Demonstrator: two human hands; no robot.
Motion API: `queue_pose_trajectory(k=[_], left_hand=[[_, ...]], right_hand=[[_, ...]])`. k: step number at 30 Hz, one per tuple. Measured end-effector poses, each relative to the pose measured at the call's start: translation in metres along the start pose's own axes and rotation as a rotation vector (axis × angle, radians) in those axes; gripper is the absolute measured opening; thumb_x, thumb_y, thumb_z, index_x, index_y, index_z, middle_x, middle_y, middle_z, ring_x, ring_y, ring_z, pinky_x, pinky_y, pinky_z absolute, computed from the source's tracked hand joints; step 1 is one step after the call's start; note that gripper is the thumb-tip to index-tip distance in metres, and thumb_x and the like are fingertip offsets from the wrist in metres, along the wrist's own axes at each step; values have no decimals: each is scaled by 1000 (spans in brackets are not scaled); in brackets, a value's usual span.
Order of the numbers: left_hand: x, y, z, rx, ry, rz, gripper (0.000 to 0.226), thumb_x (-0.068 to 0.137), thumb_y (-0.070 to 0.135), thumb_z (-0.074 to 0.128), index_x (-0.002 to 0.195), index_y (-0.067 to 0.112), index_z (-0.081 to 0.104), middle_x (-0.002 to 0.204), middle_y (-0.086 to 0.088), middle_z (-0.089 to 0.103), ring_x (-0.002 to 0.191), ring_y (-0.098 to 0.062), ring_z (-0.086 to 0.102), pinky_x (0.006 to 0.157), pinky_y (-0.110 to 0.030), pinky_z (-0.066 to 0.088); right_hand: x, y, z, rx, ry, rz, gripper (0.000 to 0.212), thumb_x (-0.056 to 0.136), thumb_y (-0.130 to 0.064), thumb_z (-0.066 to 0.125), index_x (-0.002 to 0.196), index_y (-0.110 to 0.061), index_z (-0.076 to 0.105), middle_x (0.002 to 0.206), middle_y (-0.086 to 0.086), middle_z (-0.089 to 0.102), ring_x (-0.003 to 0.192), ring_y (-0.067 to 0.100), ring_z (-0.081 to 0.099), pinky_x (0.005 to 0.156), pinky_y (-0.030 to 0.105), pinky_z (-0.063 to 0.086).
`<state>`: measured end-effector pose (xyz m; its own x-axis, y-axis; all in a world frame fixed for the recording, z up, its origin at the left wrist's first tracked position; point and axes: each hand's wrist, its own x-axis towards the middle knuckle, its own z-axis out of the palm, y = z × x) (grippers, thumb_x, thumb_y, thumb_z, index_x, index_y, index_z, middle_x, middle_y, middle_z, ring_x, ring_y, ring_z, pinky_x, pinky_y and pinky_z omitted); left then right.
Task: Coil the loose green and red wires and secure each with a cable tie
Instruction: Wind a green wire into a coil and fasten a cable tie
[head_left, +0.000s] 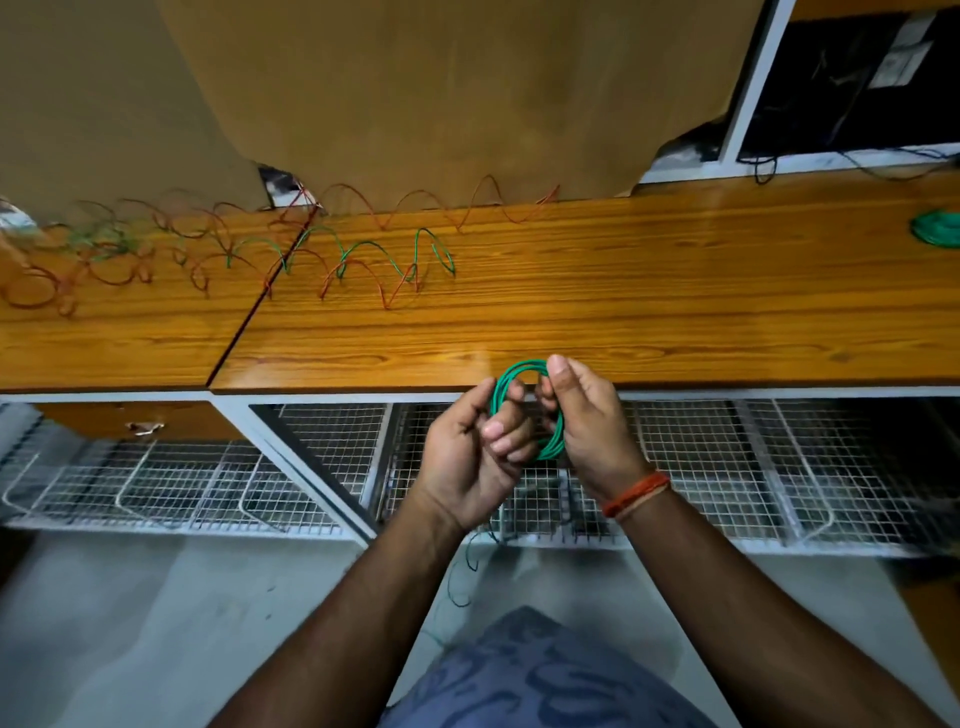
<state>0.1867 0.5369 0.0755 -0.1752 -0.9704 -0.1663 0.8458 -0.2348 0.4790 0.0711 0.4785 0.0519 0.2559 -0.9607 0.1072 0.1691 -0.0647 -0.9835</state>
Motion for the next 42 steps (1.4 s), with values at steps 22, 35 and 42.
queue_pose_trajectory(k=[22, 35, 42], left_hand=[[-6, 70, -45, -174, 190, 213, 30, 100, 25, 40, 74, 18, 52, 44, 9, 30, 37, -6, 14, 37, -18, 12], [2, 76, -62, 312, 366, 425, 28, 111, 22, 33, 88, 16, 47, 55, 8, 37, 45, -5, 30, 44, -18, 24], [-3, 58, -50, 817, 273, 403, 29, 113, 21, 31, 96, 6, 49, 60, -3, 62, 52, -15, 55, 53, -26, 46]], right_hand=[[-13, 55, -42, -229, 89, 140, 9, 94, -2, 69, 93, -10, 66, 74, 1, 60, 65, 10, 57, 62, 25, 50], [-20, 12, -16, -732, -444, -248, 12, 96, -25, 68, 93, -17, 76, 87, -14, 62, 85, 6, 61, 73, 19, 47], [-7, -33, 21, -578, -391, -420, 8, 98, -21, 69, 95, -18, 76, 89, -8, 65, 88, 11, 62, 75, 28, 50]])
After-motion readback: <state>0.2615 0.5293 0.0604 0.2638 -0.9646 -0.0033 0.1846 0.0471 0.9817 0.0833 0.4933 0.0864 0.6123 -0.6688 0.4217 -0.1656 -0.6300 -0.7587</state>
